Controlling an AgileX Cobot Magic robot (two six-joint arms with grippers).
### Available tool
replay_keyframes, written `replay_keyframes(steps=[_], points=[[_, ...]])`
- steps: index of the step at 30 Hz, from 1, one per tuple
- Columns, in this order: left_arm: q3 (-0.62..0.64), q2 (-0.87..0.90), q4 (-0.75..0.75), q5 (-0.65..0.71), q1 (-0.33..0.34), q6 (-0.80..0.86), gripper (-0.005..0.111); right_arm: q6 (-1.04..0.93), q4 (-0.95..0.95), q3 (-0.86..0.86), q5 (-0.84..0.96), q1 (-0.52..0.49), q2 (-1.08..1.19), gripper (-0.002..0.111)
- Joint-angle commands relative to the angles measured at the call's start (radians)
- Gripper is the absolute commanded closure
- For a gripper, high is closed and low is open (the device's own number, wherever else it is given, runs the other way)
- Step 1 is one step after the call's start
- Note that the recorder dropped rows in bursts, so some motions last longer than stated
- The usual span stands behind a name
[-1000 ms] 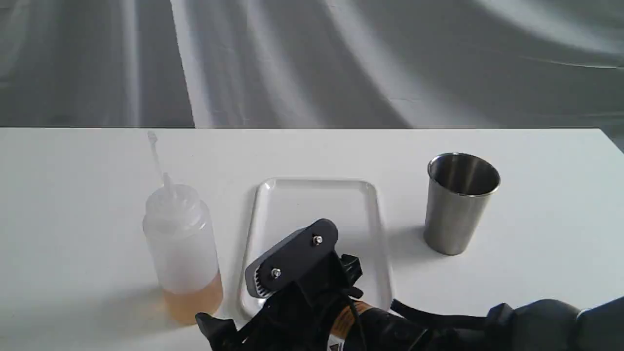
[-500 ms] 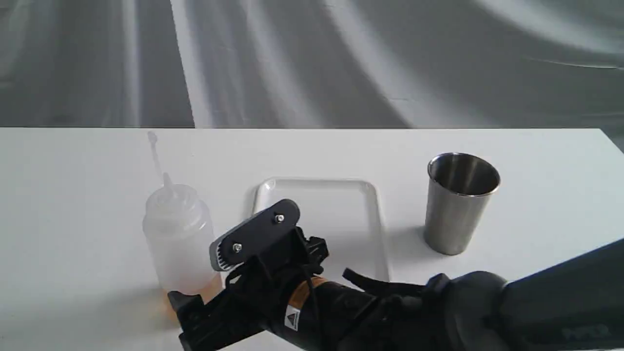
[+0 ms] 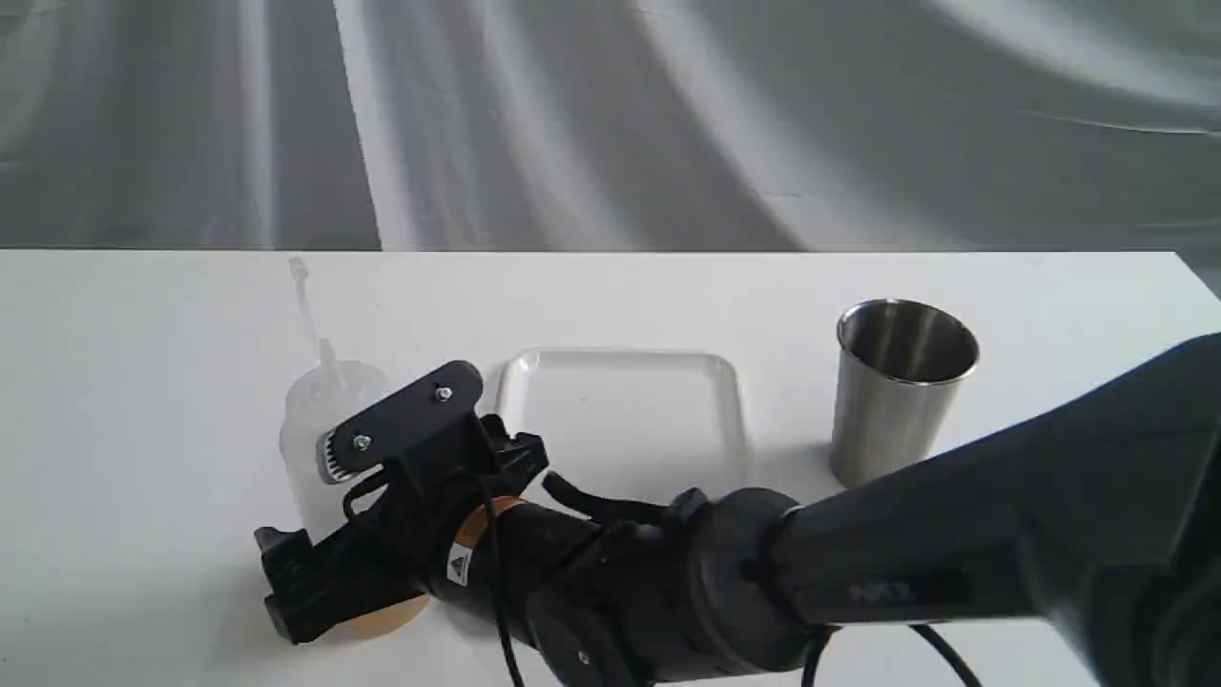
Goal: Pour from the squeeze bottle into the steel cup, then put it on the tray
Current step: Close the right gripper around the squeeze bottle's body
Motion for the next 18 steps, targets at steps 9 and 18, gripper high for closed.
replay_keyframes(steps=[9, 18], points=[[0.004, -0.003, -0.001, -0.007, -0.006, -0.004, 0.107, -0.004, 0.001, -0.062, 0.045, -0.007, 0.030, 0.006], [0.004, -0.003, -0.001, -0.007, -0.006, -0.004, 0.107, -0.004, 0.005, -0.062, 0.045, -0.007, 0.030, 0.006]])
